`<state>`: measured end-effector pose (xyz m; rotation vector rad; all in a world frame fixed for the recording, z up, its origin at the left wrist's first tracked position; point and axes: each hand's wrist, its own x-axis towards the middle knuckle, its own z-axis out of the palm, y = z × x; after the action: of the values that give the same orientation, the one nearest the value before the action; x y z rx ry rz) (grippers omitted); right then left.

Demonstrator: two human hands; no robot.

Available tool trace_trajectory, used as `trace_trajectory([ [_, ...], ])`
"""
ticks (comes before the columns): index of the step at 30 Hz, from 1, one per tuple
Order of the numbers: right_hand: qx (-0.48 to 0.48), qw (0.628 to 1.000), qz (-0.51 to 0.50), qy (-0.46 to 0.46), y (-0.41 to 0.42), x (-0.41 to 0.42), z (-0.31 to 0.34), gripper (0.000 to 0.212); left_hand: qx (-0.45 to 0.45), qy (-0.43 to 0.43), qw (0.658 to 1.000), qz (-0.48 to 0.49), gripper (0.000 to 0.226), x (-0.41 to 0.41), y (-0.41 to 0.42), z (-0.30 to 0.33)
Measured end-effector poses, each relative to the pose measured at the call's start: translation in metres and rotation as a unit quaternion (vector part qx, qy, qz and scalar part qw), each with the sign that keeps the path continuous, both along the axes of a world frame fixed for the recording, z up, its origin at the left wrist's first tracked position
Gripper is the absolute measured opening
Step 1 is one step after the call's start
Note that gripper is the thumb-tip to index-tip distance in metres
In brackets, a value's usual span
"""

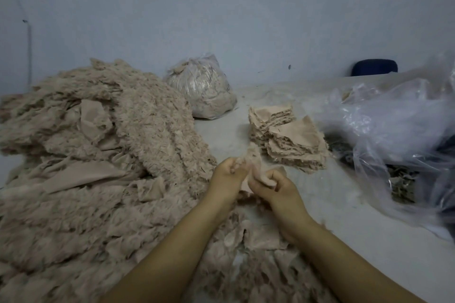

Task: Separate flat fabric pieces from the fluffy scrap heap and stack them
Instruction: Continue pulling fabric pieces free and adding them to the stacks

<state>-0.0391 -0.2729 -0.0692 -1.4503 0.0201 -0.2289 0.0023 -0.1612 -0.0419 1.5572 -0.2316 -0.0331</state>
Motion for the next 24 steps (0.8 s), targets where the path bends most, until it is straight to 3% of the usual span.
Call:
trace_trajectory([
  [2, 0.036, 0.998, 0.048, 0.018, 0.000, -0.003, 0.002, 0.020, -0.008, -0.011, 0.999, 0.030, 0.018, 0.003, -0.001, 0.002],
  [5, 0.135, 0.989, 0.052, 0.016, -0.004, -0.002, 0.006, 0.024, 0.056, -0.034, 0.998, 0.002, 0.022, 0.004, 0.000, -0.005],
  [7, 0.091, 0.996, -0.003, 0.007, -0.007, -0.001, 0.007, 0.019, 0.062, -0.023, 0.997, -0.031, 0.020, 0.001, -0.003, -0.010],
  [9, 0.041, 0.999, -0.003, -0.005, -0.005, -0.002, 0.005, 0.015, 0.012, 0.005, 1.000, -0.029, 0.017, 0.001, -0.006, -0.011],
  [11, 0.013, 1.000, -0.010, -0.017, -0.002, -0.002, 0.002, 0.021, -0.016, 0.001, 1.000, 0.010, 0.019, 0.004, -0.007, -0.011],
  [16, -0.029, 0.990, -0.135, -0.014, -0.020, 0.008, 0.006, 0.030, -0.074, 0.008, 0.990, 0.117, 0.026, 0.007, -0.002, -0.014],
  [19, -0.059, 0.994, -0.085, 0.034, -0.041, 0.005, 0.010, 0.034, -0.108, 0.025, 0.980, 0.164, 0.028, 0.015, 0.008, -0.013],
  [22, -0.149, 0.985, -0.026, 0.080, -0.047, 0.000, 0.015, 0.053, -0.089, 0.020, 0.988, 0.125, 0.025, 0.012, 0.010, -0.013],
  [24, -0.122, 0.989, -0.031, 0.080, -0.039, 0.001, 0.016, 0.069, -0.075, 0.007, 0.994, 0.081, 0.023, 0.009, 0.005, -0.012],
])
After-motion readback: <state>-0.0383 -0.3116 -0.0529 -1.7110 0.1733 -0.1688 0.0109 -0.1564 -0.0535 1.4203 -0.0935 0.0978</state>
